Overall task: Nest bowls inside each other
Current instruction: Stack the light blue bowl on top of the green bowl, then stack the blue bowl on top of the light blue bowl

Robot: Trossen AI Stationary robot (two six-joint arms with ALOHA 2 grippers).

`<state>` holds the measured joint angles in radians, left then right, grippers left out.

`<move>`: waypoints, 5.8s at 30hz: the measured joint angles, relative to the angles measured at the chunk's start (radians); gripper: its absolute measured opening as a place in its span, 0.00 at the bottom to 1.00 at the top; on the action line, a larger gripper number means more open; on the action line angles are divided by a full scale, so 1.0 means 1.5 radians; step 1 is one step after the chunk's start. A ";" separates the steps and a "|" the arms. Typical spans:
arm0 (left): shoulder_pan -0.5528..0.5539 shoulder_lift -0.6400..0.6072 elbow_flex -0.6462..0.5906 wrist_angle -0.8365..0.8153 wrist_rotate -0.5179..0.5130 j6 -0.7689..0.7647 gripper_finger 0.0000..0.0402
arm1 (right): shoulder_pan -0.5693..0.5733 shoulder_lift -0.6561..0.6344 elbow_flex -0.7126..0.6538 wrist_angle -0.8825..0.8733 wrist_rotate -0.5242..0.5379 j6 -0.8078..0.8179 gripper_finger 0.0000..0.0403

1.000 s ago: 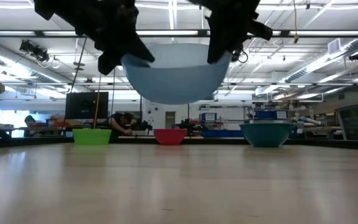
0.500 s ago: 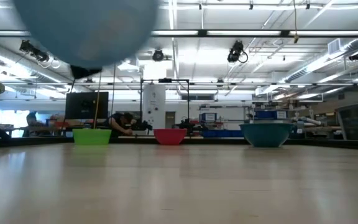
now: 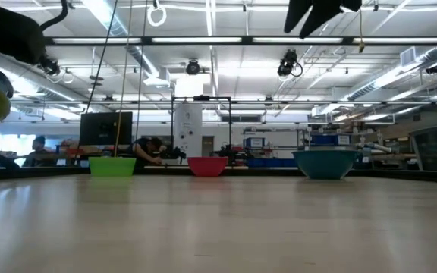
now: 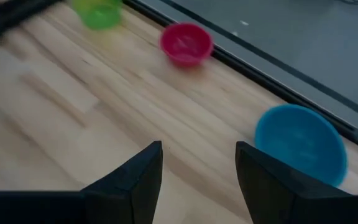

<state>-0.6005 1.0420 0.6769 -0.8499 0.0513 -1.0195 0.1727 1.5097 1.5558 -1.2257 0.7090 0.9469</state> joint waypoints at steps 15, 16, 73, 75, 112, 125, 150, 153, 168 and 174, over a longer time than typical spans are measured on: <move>0.002 -0.002 0.065 -0.033 0.007 -0.053 0.49 | -0.323 0.178 0.000 -0.003 -0.221 -0.310 0.51; 0.002 -0.002 0.076 -0.040 -0.008 -0.055 0.50 | -0.349 0.191 0.000 -0.004 -0.243 -0.321 0.51; 0.172 0.131 0.139 0.477 -0.067 0.870 0.44 | 0.114 0.147 -0.001 0.366 -0.554 -0.724 0.06; 0.169 0.142 0.139 0.483 -0.065 0.875 0.44 | 0.118 0.147 -0.001 0.366 -0.552 -0.726 0.06; -0.038 0.146 0.333 -0.176 -0.330 0.470 0.00 | 0.007 0.135 0.094 0.361 -0.306 -0.367 0.37; -0.044 0.142 0.334 -0.201 -0.333 0.060 0.04 | -0.052 0.138 -0.081 0.342 -0.337 0.014 0.37; 0.109 0.107 0.335 -0.278 -0.281 -0.054 0.46 | -0.067 0.150 -0.157 0.619 -0.404 -0.073 0.37; 0.117 0.106 0.344 -0.286 -0.272 -0.028 0.46 | -0.069 0.183 -0.148 0.694 -0.436 -0.146 0.37; 0.117 0.097 0.439 -0.383 -0.237 -0.031 0.46 | -0.103 0.457 0.138 0.688 -0.425 -0.656 0.38; 0.117 0.097 0.439 -0.407 -0.200 -0.063 0.46 | -0.121 0.556 0.226 0.732 -0.415 -0.883 0.42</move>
<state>-0.4255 1.1873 1.3361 -1.4609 -0.2492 -1.1138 -0.0082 2.3439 1.8948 -0.1284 0.0862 -0.3781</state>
